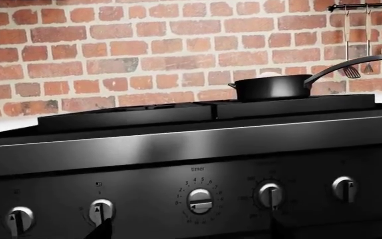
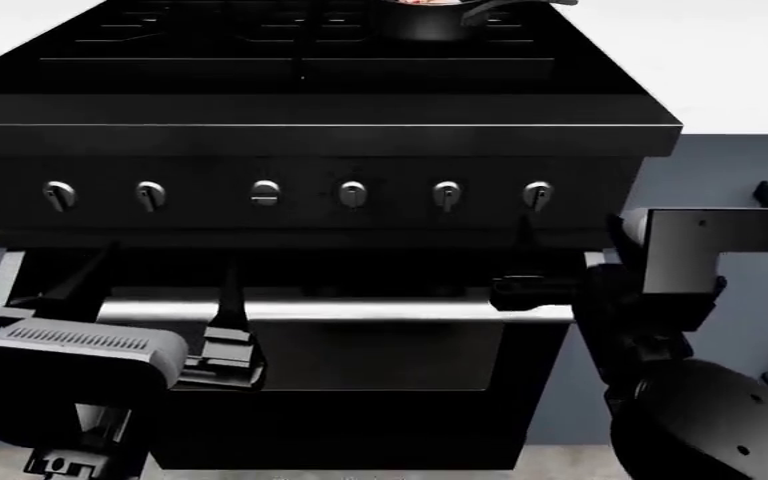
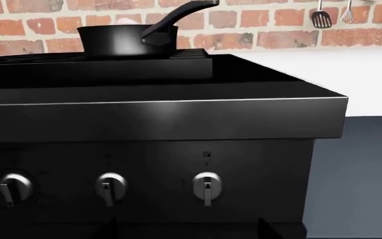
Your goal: Frozen meat rests on a plate on the counter. Retrieve the meat and place it in a pot on a burner. Then turn the burner on.
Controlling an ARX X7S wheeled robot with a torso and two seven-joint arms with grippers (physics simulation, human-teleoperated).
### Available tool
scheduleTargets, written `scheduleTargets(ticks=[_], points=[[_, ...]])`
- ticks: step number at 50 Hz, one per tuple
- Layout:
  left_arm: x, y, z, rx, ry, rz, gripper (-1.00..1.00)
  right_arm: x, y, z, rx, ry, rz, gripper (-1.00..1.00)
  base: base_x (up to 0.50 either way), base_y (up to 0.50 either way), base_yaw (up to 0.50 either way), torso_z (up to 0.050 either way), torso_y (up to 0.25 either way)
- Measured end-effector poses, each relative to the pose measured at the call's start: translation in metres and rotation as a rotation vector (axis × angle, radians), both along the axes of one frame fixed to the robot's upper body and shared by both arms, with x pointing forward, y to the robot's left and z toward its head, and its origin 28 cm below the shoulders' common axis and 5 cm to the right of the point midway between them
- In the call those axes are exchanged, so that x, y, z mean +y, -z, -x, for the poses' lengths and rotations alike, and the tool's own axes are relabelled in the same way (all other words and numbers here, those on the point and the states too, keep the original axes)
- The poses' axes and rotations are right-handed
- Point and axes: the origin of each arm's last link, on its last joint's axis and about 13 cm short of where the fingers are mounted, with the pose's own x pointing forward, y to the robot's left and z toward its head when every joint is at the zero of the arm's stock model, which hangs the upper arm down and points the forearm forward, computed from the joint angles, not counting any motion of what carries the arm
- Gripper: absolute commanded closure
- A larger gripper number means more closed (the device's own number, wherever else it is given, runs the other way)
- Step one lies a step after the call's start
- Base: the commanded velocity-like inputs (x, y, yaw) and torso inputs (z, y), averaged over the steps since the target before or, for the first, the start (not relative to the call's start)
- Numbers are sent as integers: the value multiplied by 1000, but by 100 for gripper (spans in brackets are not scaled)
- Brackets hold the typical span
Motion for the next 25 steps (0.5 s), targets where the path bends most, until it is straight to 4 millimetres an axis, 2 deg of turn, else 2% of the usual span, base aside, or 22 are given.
scheduleTargets(ticks=[25], points=[[1,4,-2,11,1,16,-100,2,8,-33,26,-8,15,-100,0,0,0,0,0]])
